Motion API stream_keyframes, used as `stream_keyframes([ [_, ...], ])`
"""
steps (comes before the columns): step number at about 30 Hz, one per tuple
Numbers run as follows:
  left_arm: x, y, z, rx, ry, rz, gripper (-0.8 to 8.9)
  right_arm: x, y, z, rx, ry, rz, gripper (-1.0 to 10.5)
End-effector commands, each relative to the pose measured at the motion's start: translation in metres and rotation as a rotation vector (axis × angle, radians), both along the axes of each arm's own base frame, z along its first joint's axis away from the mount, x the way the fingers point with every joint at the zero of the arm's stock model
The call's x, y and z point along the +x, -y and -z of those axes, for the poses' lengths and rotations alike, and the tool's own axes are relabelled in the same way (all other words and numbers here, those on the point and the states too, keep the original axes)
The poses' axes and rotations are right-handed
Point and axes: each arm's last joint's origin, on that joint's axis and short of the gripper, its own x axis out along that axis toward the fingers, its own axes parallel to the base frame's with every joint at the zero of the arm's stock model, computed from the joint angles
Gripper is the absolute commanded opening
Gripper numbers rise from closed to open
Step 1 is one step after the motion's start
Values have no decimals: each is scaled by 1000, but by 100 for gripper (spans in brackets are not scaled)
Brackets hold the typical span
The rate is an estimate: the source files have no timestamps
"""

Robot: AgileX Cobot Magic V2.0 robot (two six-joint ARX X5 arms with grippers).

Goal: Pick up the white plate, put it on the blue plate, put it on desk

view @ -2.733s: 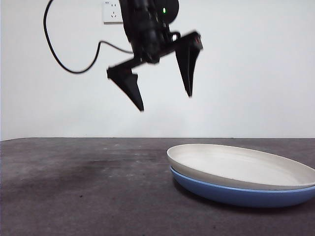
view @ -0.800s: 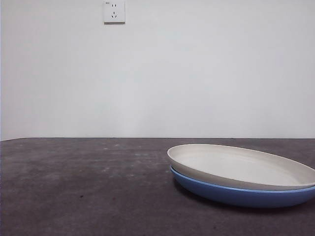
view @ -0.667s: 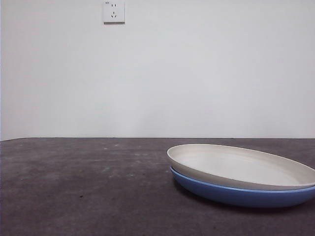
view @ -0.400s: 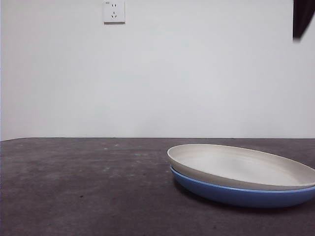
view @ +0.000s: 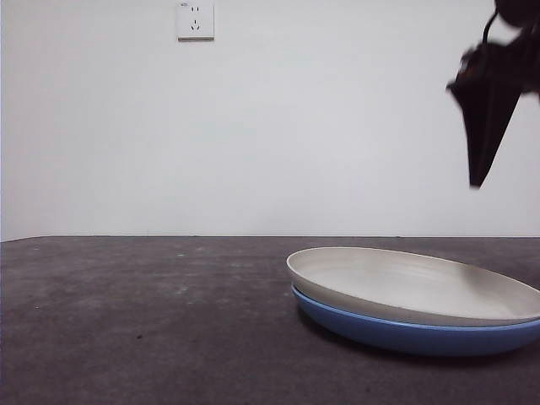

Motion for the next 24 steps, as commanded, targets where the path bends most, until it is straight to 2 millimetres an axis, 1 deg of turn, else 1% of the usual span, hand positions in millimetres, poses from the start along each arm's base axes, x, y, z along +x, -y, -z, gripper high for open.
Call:
stream_keyframes([
  [1, -1, -1, -4, -5, 26, 9, 692, 17, 0, 14, 7, -9, -34, 574],
  [5, -1, -1, -4, -5, 26, 9, 692, 32, 0, 37, 38, -63, -48, 574],
  [9, -1, -1, -4, -5, 26, 9, 692, 42, -2, 57, 43, -107, -52, 573],
  [11, -1, -1, -4, -5, 26, 9, 692, 45, -3, 64, 60, -124, -55, 527],
  [13, -1, -1, -4, -5, 25, 9, 692, 48, -4, 69, 78, -135, -60, 479],
  [18, -1, -1, -4, -5, 25, 9, 692, 51, -4, 73, 82, -127, -60, 467],
  [21, -1, -1, -4, -5, 26, 9, 692, 52, -4, 76, 82, -142, -60, 377],
  [24, -1, -1, -4, -5, 25, 9, 692, 52, -3, 81, 84, -160, -56, 359],
])
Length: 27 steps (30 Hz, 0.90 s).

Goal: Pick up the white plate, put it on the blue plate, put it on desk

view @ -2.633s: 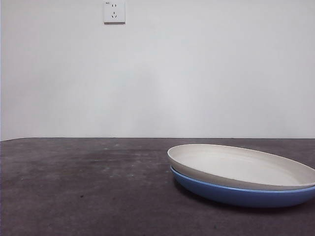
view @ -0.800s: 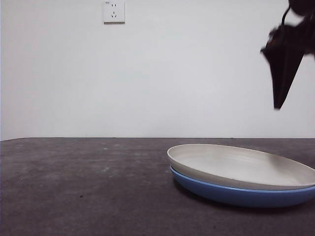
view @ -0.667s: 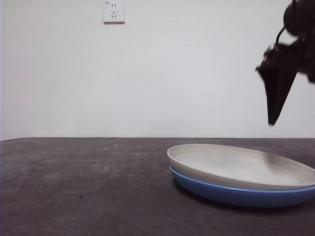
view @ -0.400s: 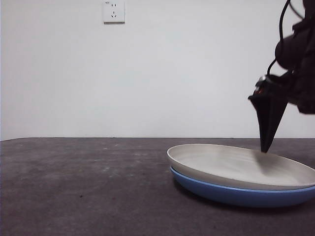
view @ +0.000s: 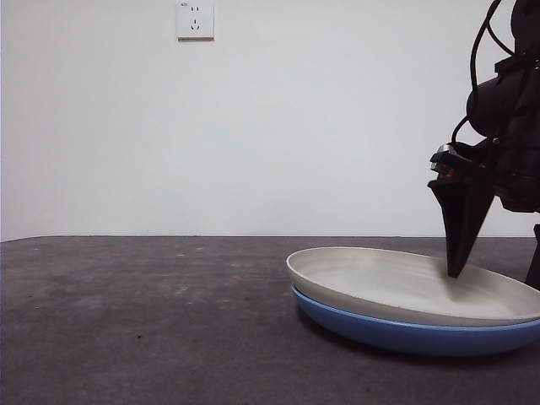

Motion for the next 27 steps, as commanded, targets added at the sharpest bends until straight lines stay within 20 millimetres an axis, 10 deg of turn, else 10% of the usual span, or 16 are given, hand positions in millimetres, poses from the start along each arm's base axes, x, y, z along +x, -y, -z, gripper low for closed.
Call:
stream_keyframes([
  [1, -1, 0, -4, -5, 26, 9, 692, 5, 0, 8, 4, -28, -8, 359],
  [13, -1, 0, -4, -5, 26, 9, 692, 6, 8, 14, -8, -56, -7, 8],
  [27, -1, 0, -4, -5, 26, 9, 692, 12, 16, -6, 6, -33, 3, 8],
])
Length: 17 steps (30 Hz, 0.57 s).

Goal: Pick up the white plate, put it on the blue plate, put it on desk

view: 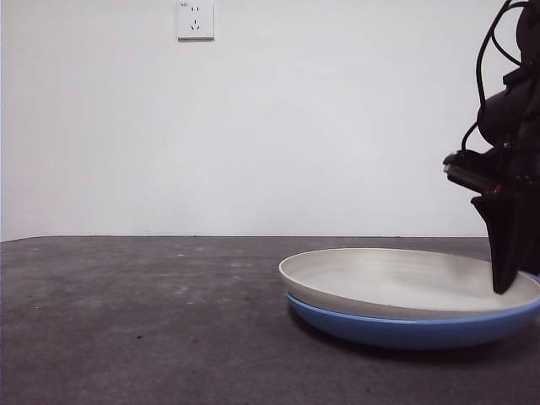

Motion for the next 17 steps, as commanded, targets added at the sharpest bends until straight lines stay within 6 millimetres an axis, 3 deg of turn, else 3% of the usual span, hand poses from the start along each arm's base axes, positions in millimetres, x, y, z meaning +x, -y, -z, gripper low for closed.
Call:
stream_keyframes([
  [1, -1, 0, -4, -5, 26, 9, 692, 7, 0, -11, 7, 29, -1, 8],
  [9, -1, 0, -4, -6, 26, 9, 692, 15, -14, -34, 46, 54, -25, 8],
  [17, 0, 0, -4, -9, 30, 9, 692, 14, -53, -37, 70, 91, -75, 8],
])
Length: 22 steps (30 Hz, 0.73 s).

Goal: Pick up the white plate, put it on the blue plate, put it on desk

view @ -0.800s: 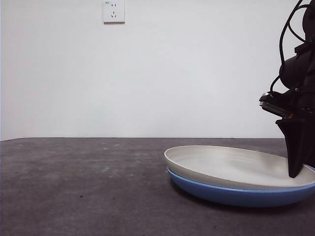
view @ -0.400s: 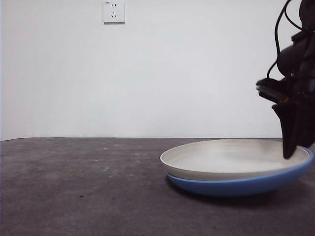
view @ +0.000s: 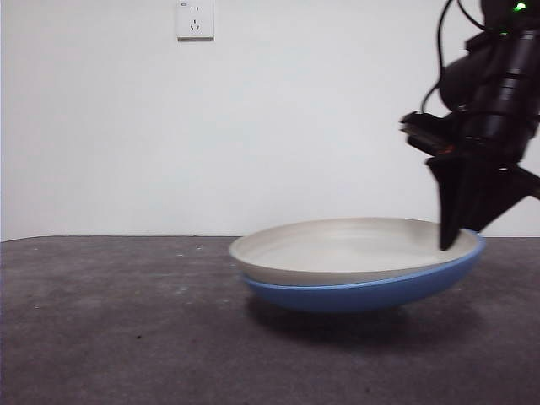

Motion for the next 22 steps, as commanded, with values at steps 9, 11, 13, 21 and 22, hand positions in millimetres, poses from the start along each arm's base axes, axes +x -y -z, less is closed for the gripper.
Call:
stream_keyframes([
  [9, 0, 0, -5, -10, 31, 9, 692, 6, -44, 7, 78, 7, -10, 8],
  [11, 0, 0, -5, -10, 30, 9, 692, 7, -47, 12, 76, -6, -13, 8],
  [13, 0, 0, -5, -10, 30, 9, 692, 8, -49, 19, 73, -25, -16, 8],
  [21, 0, 0, -5, -12, 29, 8, 692, 15, -52, 39, 82, -64, -11, 8],
  [22, 0, 0, -5, -12, 29, 8, 692, 16, -52, 41, 86, -70, -11, 8],
])
